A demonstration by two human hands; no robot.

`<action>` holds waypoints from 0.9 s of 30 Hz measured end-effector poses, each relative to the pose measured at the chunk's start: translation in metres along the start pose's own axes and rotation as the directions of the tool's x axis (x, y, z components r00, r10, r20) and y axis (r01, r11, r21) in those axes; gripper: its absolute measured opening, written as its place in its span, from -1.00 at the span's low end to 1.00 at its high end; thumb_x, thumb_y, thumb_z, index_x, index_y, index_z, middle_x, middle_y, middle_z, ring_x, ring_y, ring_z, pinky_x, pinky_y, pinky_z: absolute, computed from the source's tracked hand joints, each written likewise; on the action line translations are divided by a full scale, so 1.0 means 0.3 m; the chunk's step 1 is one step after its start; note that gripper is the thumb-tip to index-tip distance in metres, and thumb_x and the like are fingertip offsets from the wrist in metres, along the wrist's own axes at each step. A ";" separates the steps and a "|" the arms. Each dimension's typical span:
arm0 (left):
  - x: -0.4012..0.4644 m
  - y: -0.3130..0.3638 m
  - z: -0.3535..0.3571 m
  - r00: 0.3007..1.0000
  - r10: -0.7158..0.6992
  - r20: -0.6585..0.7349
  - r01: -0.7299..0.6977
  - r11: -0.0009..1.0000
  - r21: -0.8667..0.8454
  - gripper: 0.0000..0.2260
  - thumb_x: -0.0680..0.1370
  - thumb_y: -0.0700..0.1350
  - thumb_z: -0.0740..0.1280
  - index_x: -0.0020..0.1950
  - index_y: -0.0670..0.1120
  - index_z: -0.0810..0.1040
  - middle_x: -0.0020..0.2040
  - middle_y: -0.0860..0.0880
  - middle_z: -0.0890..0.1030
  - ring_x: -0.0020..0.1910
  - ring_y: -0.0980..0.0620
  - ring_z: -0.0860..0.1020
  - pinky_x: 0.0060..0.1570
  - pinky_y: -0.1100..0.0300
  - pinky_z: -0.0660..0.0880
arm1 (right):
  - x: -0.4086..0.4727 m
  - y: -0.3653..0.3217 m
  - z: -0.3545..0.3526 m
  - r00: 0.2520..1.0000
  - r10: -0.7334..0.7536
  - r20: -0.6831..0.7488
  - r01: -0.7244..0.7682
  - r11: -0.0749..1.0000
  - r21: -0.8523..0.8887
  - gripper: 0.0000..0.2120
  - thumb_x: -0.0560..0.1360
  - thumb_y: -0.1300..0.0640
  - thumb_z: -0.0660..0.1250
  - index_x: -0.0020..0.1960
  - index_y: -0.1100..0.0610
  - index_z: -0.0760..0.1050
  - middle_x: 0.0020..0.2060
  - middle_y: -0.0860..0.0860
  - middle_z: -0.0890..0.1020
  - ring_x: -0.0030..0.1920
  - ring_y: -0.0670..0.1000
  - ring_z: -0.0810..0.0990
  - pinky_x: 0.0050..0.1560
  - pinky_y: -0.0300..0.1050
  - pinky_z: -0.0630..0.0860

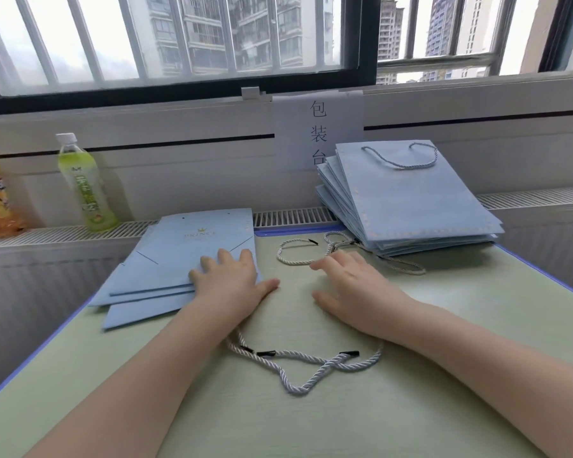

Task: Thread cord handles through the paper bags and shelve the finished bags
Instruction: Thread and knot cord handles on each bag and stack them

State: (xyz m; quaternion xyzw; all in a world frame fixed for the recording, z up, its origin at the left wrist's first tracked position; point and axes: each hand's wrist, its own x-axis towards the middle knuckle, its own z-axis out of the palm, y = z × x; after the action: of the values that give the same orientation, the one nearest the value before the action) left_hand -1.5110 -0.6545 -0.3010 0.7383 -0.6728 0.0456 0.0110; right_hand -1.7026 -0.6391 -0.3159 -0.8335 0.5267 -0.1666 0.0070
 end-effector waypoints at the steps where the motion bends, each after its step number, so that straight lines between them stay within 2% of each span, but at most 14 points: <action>1: 0.002 -0.001 0.000 1.000 -0.011 0.003 0.011 1.000 -0.003 -0.36 0.48 0.40 0.08 0.35 -0.05 0.24 0.30 -0.17 0.34 0.28 -0.23 0.31 0.20 -0.09 0.28 | 0.000 -0.004 0.002 0.999 0.026 0.022 -0.026 1.000 -0.014 -0.55 0.58 -0.05 0.15 0.42 0.08 0.23 0.33 0.05 0.34 0.35 0.08 0.24 0.34 -0.02 0.25; 4: 0.007 -0.012 -0.017 1.000 0.007 0.011 -0.008 0.999 0.033 -0.35 0.46 0.41 0.11 0.33 -0.05 0.26 0.27 -0.16 0.40 0.25 -0.20 0.37 0.15 -0.03 0.30 | -0.001 0.003 -0.006 0.999 0.026 -0.025 -0.027 0.999 -0.038 -0.60 0.59 0.03 0.12 0.40 0.11 0.25 0.31 0.07 0.36 0.32 0.10 0.28 0.31 -0.03 0.26; 7: 0.018 -0.043 -0.040 0.998 0.050 0.033 -0.051 0.997 0.049 -0.36 0.47 0.39 0.14 0.37 -0.03 0.25 0.28 -0.12 0.42 0.27 -0.17 0.36 0.16 0.00 0.30 | -0.003 0.009 -0.022 0.989 0.097 -0.110 -0.120 0.966 -0.230 -0.71 0.57 0.12 0.09 0.28 0.10 0.32 0.22 0.06 0.41 0.23 0.12 0.35 0.16 -0.02 0.35; 9: 0.028 -0.057 -0.036 0.997 0.061 0.039 -0.062 0.998 0.025 -0.35 0.47 0.38 0.15 0.41 0.00 0.23 0.30 -0.11 0.40 0.31 -0.15 0.29 0.21 -0.02 0.27 | -0.010 0.006 -0.035 0.975 0.203 -0.087 -0.219 0.933 -0.286 -0.77 0.54 0.20 0.09 0.19 0.13 0.32 0.17 0.08 0.39 0.18 0.14 0.35 0.05 -0.02 0.35; 13: 0.052 -0.072 0.001 0.996 0.087 0.013 -0.086 0.995 -0.052 -0.37 0.47 0.40 0.11 0.39 0.04 0.24 0.34 -0.05 0.36 0.36 -0.10 0.25 0.22 -0.09 0.25 | -0.017 0.005 -0.037 0.984 0.176 -0.028 -0.177 0.954 -0.240 -0.74 0.51 0.38 0.07 0.16 0.19 0.33 0.10 0.11 0.40 0.10 0.11 0.36 -0.09 -0.16 0.23; 15: 0.061 -0.080 0.004 0.996 0.095 -0.005 -0.095 0.992 -0.080 -0.40 0.47 0.39 0.13 0.35 0.03 0.26 0.32 -0.04 0.39 0.33 -0.09 0.30 0.19 -0.08 0.28 | -0.014 0.001 -0.030 0.985 0.166 -0.047 -0.171 0.974 -0.150 -0.66 0.47 0.43 0.06 0.19 0.19 0.34 0.10 0.13 0.42 0.10 0.12 0.37 -0.06 -0.12 0.31; 18: 0.074 -0.099 0.001 0.994 0.102 -0.039 -0.104 0.992 -0.072 -0.47 0.51 0.33 0.15 0.29 -0.03 0.31 0.26 -0.06 0.43 0.27 -0.10 0.36 0.15 -0.04 0.32 | -0.010 -0.004 -0.017 0.991 0.122 -0.055 -0.128 0.985 -0.117 -0.58 0.40 0.47 0.04 0.20 0.21 0.35 0.08 0.15 0.47 0.09 0.16 0.41 0.01 -0.07 0.38; 22: 0.090 -0.112 -0.005 0.983 0.134 -0.124 -0.141 0.989 -0.043 -0.52 0.54 0.27 0.16 0.26 -0.06 0.36 0.23 -0.06 0.47 0.22 -0.09 0.42 0.05 0.07 0.36 | -0.001 -0.008 -0.015 0.994 0.098 -0.055 -0.104 0.987 -0.120 -0.60 0.44 0.44 0.04 0.22 0.20 0.36 0.11 0.13 0.52 0.09 0.16 0.43 -0.06 -0.11 0.23; 25: 0.090 -0.102 -0.011 0.968 0.165 -0.187 -0.157 0.986 0.054 -0.53 0.55 0.26 0.15 0.23 -0.07 0.43 0.17 -0.07 0.52 0.17 -0.09 0.47 -0.03 0.11 0.36 | 0.008 0.006 0.005 0.994 0.069 -0.084 -0.076 0.994 -0.083 -0.65 0.48 0.39 0.09 0.19 0.17 0.41 0.11 0.09 0.51 0.11 0.14 0.43 0.06 -0.08 0.34; 27: 0.077 -0.087 -0.014 0.937 0.223 -0.269 -0.179 0.967 0.180 -0.58 0.58 0.24 0.12 0.12 -0.07 0.49 0.08 -0.07 0.57 0.08 -0.10 0.52 -0.13 0.15 0.33 | 0.012 0.012 0.013 0.994 0.047 -0.103 -0.052 0.997 -0.052 -0.67 0.48 0.39 0.13 0.19 0.17 0.44 0.11 0.08 0.50 0.14 0.13 0.43 0.09 -0.09 0.36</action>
State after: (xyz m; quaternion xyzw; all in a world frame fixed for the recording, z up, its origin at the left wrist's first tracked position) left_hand -1.4831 -0.6746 -0.2938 0.6497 -0.7306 0.2045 0.0475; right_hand -1.7033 -0.6445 -0.3194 -0.8106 0.5512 -0.1939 -0.0384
